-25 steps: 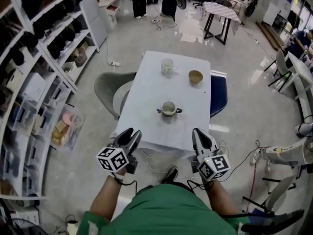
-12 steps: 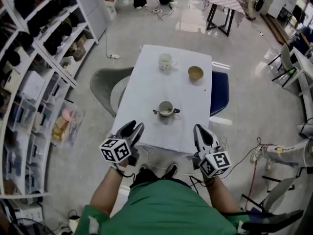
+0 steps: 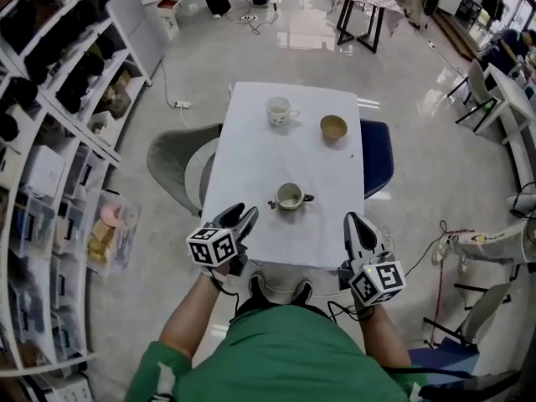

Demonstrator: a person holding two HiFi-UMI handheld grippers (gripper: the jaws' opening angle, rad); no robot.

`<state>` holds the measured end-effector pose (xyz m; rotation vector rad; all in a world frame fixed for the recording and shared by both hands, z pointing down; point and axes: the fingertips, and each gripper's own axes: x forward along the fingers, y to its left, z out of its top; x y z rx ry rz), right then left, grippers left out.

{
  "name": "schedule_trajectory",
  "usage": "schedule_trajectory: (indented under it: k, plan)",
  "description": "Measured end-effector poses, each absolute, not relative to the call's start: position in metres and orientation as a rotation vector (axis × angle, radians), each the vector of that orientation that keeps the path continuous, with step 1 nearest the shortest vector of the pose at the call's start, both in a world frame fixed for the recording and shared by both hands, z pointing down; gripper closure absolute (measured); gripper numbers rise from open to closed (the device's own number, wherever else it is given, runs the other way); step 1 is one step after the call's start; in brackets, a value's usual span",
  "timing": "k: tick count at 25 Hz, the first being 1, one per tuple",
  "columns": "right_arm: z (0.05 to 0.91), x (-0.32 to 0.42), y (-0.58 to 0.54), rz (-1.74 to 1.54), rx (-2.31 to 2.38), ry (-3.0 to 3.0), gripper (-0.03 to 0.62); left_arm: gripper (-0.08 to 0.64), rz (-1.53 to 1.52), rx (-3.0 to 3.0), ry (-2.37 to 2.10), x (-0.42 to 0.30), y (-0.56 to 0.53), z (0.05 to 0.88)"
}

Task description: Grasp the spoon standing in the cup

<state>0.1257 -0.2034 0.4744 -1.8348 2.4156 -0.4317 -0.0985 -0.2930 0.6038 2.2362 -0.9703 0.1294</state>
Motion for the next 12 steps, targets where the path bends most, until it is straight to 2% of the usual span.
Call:
schedule_trajectory:
  k: [12]
  plan:
    - [0.471,0.151,-0.195,-0.391,-2.046,2.233,0.577,0.359,0.233,2.265,-0.863,-0.076,-0.343,0.644]
